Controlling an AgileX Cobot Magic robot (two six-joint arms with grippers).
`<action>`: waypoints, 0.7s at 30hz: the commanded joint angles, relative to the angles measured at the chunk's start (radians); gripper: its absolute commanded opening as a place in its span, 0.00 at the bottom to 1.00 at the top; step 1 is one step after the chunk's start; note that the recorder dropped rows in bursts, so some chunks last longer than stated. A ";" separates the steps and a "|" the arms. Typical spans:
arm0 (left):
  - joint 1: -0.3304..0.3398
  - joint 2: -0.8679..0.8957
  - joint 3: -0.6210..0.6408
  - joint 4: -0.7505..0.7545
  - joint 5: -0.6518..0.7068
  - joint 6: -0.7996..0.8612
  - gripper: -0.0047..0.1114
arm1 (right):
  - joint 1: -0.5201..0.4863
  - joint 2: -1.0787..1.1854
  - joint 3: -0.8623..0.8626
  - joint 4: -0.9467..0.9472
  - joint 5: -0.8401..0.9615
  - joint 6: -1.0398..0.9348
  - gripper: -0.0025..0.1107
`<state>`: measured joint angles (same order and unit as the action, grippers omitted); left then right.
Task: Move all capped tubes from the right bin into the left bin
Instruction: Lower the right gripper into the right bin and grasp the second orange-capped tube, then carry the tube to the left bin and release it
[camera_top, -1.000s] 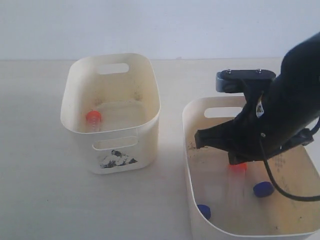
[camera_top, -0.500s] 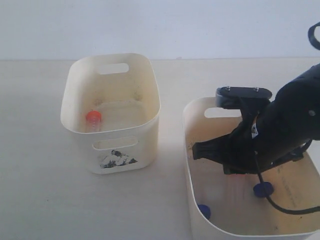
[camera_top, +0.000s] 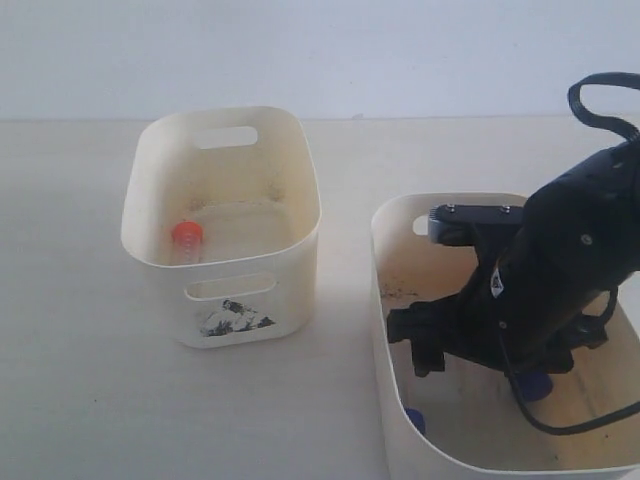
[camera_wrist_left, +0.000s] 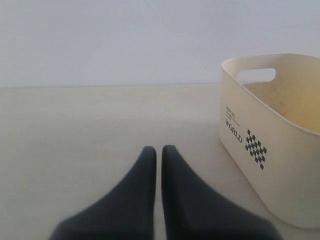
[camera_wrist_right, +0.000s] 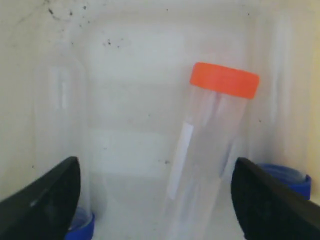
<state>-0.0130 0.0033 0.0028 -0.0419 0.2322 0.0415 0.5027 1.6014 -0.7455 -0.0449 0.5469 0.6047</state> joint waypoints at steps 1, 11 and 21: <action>0.002 -0.003 -0.003 0.002 -0.008 -0.007 0.08 | -0.004 0.001 -0.001 -0.009 0.039 0.051 0.60; 0.002 -0.003 -0.003 0.002 -0.008 -0.007 0.08 | -0.004 0.057 -0.001 -0.009 0.039 0.051 0.50; 0.002 -0.003 -0.003 0.002 -0.008 -0.007 0.08 | -0.004 0.108 -0.003 -0.009 -0.016 0.020 0.07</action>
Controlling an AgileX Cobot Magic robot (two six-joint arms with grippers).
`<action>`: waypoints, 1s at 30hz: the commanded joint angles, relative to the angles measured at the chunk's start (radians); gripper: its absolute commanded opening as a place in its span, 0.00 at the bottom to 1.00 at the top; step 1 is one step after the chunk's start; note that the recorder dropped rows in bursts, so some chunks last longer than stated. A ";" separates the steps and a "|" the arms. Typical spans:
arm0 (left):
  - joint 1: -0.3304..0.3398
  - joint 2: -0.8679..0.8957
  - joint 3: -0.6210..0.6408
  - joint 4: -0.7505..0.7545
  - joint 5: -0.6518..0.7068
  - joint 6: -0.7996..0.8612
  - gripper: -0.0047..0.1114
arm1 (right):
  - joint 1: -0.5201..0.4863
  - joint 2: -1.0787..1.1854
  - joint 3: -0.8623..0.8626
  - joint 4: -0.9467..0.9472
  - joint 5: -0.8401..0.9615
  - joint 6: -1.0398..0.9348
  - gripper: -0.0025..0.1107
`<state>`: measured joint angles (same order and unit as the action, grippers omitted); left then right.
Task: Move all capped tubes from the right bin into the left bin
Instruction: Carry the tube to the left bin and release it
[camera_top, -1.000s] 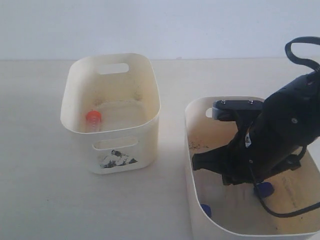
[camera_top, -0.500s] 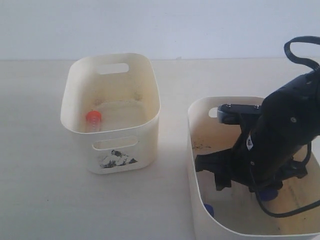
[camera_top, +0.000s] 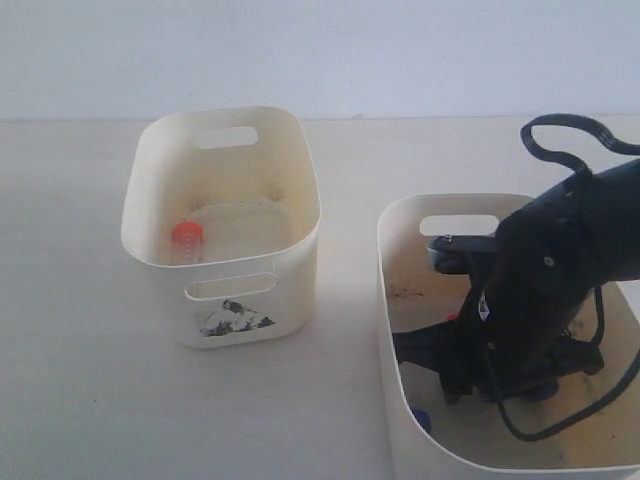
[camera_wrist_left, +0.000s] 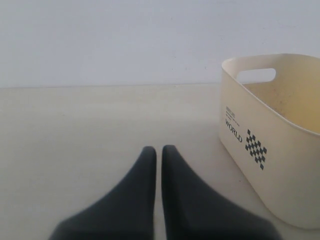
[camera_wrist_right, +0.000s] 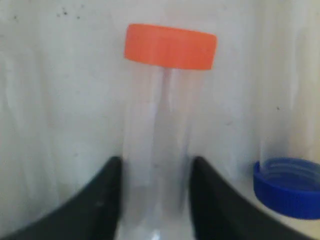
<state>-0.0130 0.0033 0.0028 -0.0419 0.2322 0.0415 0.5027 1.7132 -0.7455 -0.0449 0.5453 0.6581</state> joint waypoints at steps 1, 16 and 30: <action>0.002 -0.003 -0.003 0.002 -0.008 -0.007 0.08 | -0.004 -0.012 -0.008 -0.009 -0.010 -0.044 0.02; 0.002 -0.003 -0.003 0.002 -0.008 -0.007 0.08 | -0.004 -0.382 -0.357 0.334 0.071 -0.499 0.02; 0.002 -0.003 -0.003 0.002 -0.008 -0.007 0.08 | 0.065 -0.041 -0.423 0.846 -0.361 -1.222 0.10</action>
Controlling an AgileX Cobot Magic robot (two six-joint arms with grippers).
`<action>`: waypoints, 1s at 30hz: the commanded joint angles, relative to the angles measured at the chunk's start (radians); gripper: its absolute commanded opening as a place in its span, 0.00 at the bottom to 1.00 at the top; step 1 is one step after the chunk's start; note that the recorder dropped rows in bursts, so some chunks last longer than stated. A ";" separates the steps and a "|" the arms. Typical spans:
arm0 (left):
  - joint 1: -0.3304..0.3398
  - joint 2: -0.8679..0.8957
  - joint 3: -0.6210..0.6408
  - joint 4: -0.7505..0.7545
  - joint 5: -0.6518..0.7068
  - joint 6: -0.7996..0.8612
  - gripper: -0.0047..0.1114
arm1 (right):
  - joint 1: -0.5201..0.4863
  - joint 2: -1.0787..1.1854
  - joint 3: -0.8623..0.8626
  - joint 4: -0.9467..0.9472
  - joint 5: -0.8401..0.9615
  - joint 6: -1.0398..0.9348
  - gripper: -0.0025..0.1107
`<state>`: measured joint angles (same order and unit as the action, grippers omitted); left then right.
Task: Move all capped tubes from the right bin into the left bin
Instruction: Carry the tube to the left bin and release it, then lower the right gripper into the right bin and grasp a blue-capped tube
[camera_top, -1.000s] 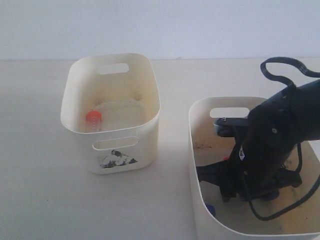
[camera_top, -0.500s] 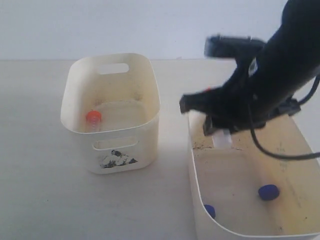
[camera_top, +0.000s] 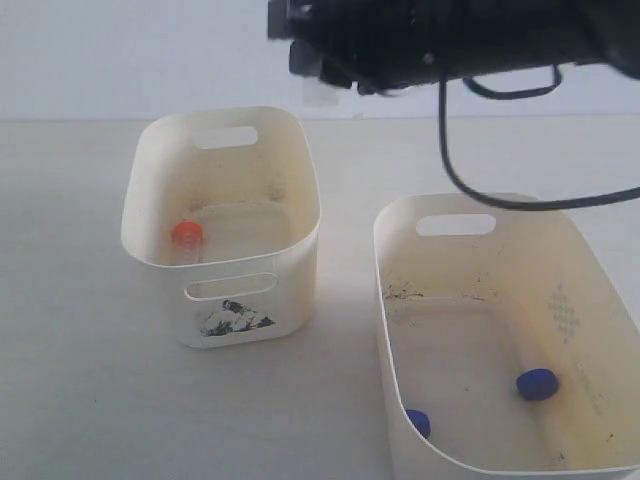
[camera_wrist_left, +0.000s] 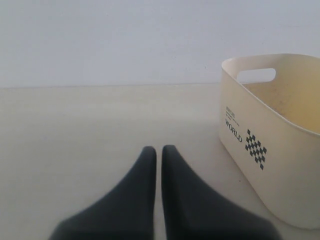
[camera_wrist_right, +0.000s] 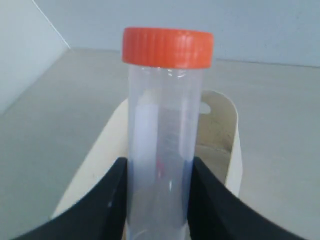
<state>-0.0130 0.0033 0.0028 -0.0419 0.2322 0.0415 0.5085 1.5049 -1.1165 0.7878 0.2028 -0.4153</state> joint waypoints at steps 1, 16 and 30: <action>0.002 -0.003 -0.003 0.002 -0.008 -0.007 0.08 | 0.074 0.197 -0.064 0.013 -0.030 -0.166 0.14; 0.002 -0.003 -0.003 0.002 -0.008 -0.007 0.08 | -0.092 -0.076 -0.235 -0.228 0.744 -0.010 0.02; 0.002 -0.003 -0.003 0.002 -0.008 -0.007 0.08 | -0.093 -0.166 0.044 -0.530 0.960 0.302 0.02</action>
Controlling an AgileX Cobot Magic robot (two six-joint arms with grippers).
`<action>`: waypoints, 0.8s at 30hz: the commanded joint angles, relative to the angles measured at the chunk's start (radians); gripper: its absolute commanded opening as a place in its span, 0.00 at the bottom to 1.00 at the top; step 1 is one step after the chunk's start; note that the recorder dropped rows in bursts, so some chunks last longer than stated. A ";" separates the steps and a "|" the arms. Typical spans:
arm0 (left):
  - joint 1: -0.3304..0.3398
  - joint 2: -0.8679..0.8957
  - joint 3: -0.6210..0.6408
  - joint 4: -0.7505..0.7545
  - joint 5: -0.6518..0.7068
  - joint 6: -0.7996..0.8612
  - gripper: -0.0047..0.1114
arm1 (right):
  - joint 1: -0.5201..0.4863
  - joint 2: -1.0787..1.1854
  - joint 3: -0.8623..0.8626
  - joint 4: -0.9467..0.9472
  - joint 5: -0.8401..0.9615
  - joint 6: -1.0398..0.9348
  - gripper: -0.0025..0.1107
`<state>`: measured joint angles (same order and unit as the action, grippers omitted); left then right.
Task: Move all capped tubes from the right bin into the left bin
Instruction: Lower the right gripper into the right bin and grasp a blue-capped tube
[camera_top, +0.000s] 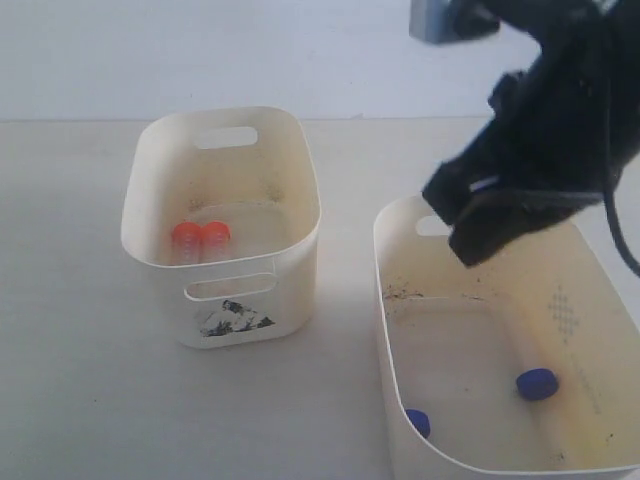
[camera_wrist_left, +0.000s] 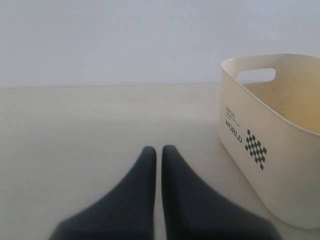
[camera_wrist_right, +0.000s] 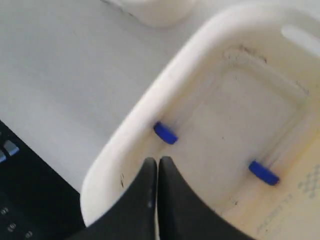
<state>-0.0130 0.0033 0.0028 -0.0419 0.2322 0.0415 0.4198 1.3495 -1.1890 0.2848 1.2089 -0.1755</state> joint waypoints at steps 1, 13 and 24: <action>0.002 -0.003 -0.003 0.002 -0.008 -0.007 0.08 | -0.004 -0.010 0.159 -0.015 -0.092 0.078 0.02; 0.002 -0.003 -0.003 0.002 -0.008 -0.007 0.08 | -0.004 -0.010 0.399 0.002 -0.541 0.378 0.02; 0.002 -0.003 -0.003 0.002 -0.008 -0.007 0.08 | -0.004 0.018 0.411 -0.010 -0.555 0.385 0.02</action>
<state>-0.0130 0.0033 0.0028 -0.0419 0.2322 0.0415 0.4198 1.3500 -0.7833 0.2867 0.6455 0.2126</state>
